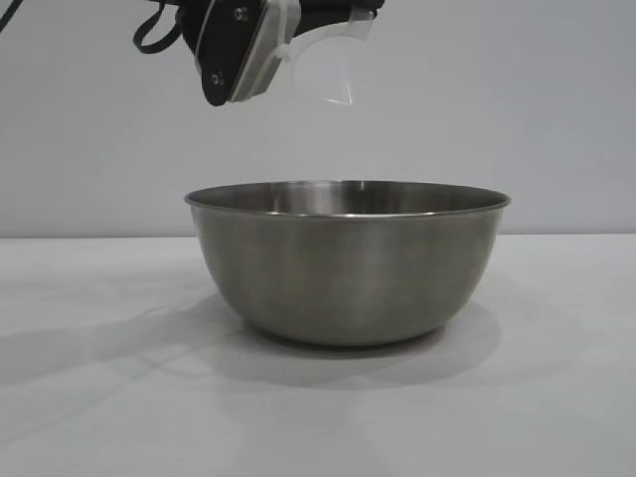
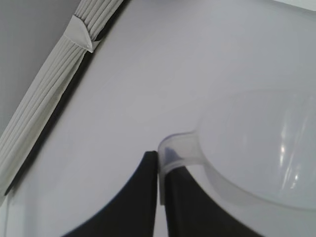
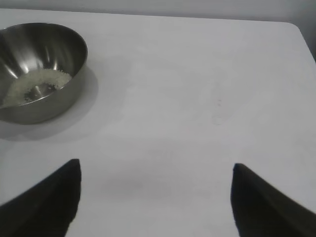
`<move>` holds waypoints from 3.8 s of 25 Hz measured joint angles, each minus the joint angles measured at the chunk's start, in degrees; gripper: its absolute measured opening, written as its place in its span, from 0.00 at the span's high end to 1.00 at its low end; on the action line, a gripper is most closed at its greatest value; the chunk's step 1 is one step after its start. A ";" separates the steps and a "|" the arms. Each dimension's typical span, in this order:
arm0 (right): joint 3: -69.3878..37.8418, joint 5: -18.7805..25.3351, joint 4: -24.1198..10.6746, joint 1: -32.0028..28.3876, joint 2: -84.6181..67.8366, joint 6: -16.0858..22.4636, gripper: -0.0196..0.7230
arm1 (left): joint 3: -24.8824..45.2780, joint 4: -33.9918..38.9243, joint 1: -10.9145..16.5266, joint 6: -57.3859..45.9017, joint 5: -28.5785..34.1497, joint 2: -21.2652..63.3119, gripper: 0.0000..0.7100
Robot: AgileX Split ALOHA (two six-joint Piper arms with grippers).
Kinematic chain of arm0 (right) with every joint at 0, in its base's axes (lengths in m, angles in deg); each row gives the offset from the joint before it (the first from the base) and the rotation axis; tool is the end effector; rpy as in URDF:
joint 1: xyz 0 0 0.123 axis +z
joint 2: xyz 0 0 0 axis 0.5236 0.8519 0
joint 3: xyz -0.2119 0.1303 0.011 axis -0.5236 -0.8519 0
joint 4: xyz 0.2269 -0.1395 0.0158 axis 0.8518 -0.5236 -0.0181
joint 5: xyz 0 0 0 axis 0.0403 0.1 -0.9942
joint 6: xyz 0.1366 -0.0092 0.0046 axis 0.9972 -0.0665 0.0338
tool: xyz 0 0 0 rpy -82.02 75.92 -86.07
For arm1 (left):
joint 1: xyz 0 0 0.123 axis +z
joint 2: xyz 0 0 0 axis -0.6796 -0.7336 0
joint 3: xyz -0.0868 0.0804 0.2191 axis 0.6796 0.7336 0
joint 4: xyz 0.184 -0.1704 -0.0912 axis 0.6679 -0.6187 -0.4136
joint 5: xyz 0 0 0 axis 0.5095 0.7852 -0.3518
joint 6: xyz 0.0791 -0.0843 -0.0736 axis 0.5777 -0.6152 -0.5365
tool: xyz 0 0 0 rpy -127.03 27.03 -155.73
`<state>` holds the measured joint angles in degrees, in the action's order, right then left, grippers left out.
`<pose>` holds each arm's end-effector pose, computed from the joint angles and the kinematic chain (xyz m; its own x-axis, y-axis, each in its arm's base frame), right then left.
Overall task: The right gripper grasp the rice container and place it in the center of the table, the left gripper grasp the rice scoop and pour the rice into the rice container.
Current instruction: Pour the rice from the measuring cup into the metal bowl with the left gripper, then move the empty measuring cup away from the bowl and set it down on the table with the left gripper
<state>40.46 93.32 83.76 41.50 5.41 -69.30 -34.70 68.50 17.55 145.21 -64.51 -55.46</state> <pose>0.0781 0.0134 0.2519 -0.5154 -0.0758 -0.8536 -0.1632 0.9865 0.0110 0.3507 -0.2551 0.1714 0.5294 0.2931 0.7961 -0.7023 -0.3750 0.6051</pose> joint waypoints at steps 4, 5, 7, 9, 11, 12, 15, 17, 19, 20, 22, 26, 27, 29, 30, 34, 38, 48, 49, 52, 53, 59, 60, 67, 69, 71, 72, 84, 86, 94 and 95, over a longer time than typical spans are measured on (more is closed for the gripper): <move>0.00 0.00 0.00 0.00 0.00 0.00 0.25 | 0.00 0.00 0.00 -8.87 0.00 0.00 1.00; 0.00 0.00 0.00 0.00 0.00 0.00 0.25 | 0.00 -0.14 0.00 -12.07 0.00 0.00 1.00; 0.00 0.00 0.00 0.00 0.00 0.00 0.25 | 0.00 -0.94 0.00 -19.16 0.00 0.00 1.00; 0.00 0.00 0.00 0.00 0.00 0.00 0.25 | 0.00 -2.65 0.00 -28.04 0.00 0.00 1.00; 0.00 0.00 0.00 0.00 0.00 0.00 0.25 | 0.00 -4.62 0.00 -36.71 0.00 0.00 1.00; 0.00 0.00 0.00 0.00 0.00 0.00 0.25 | 0.00 -5.68 0.00 -41.33 0.00 0.00 1.00; 0.00 0.00 0.00 0.00 0.00 0.00 0.25 | 0.00 -9.34 0.00 -52.51 0.00 0.00 1.00; 0.00 0.00 0.00 0.00 0.00 0.00 0.25 | 0.00 -12.35 0.00 -59.30 0.00 0.00 1.00; 0.00 0.00 0.00 0.00 0.00 0.00 0.25 | 0.00 -15.47 0.00 -68.01 -0.03 0.00 1.00; 0.00 0.00 0.00 0.00 0.00 0.00 0.25 | 0.00 -17.07 0.00 -72.63 -0.13 0.00 1.00; 0.00 0.00 0.00 0.00 0.00 0.00 0.25 | 0.00 -19.86 0.00 -80.68 -0.12 0.00 1.00; 0.00 0.00 0.00 0.00 0.00 0.00 0.25 | 1.20 -25.74 0.00 -92.97 -0.50 0.00 1.00; 0.00 0.00 0.00 0.00 0.00 0.00 0.25 | 1.92 -27.67 0.00 -95.72 -0.91 0.00 1.00; 0.00 0.00 0.00 0.00 0.00 0.00 0.25 | 3.99 -31.82 0.00 -100.01 -2.64 0.00 1.00; 0.00 0.00 0.00 0.00 0.00 0.00 0.25 | 5.01 -33.60 0.00 -101.95 -3.45 0.00 1.00; 0.00 0.00 0.00 0.00 0.00 0.00 0.25 | 10.67 -41.93 0.00 -106.57 -8.50 0.00 1.00; 0.00 0.00 0.00 0.00 0.00 0.00 0.25 | 16.88 -52.10 0.00 -107.79 -9.01 0.00 1.00; 0.00 0.00 0.00 0.00 0.00 0.00 0.25 | 26.69 -66.79 0.00 -107.67 -9.12 0.22 1.00; 0.00 0.00 0.00 0.00 0.00 0.00 0.25 | 27.34 -67.20 0.00 -107.53 -9.12 0.22 1.00; 0.00 0.00 0.00 0.00 0.00 0.00 0.25 | 28.44 -67.20 1.19 -107.39 -9.20 -0.67 1.00; 0.00 0.00 0.00 0.00 0.00 0.00 0.25 | 28.47 -67.20 1.75 -107.39 -9.24 -1.27 1.00; 0.00 0.00 0.00 0.00 0.00 0.00 0.25 | 28.57 -64.97 4.14 -108.79 -9.24 -6.35 1.00; 0.00 0.00 0.00 0.00 0.00 0.00 0.25 | 28.57 -64.19 4.28 -109.13 -9.24 -6.90 1.00; 0.00 0.00 0.00 0.00 0.00 0.00 0.25 | 28.57 -62.90 4.28 -109.77 -9.34 -10.67 1.00; 0.00 0.00 0.00 0.00 0.00 0.00 0.25 | 28.57 -62.78 4.28 -110.83 -9.34 -12.03 1.00; 0.00 0.00 0.00 0.00 0.00 0.00 0.25 | 28.57 -62.78 4.28 -111.19 -9.34 -12.94 1.00; 0.00 0.00 0.00 0.00 0.00 0.00 0.25 | 28.57 -62.78 4.28 -111.18 -9.34 -13.09 1.00; 0.00 0.00 0.00 0.00 0.00 0.00 0.25 | 35.01 -61.11 4.28 -112.30 -9.47 -10.93 0.48; 0.00 0.00 0.00 0.00 0.00 0.00 0.25 | 37.69 -60.32 4.28 -112.30 -9.47 -8.43 0.48; 0.00 0.00 0.00 0.00 0.00 0.00 0.25 | 49.86 -51.67 4.28 -119.99 -9.80 3.59 0.44; 0.00 0.00 0.00 0.00 0.00 0.00 0.25 | 50.92 -50.22 4.28 -120.36 -9.80 4.50 0.44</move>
<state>40.46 93.32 83.76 41.50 5.41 -69.30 16.21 18.28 21.83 24.85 -74.31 -50.96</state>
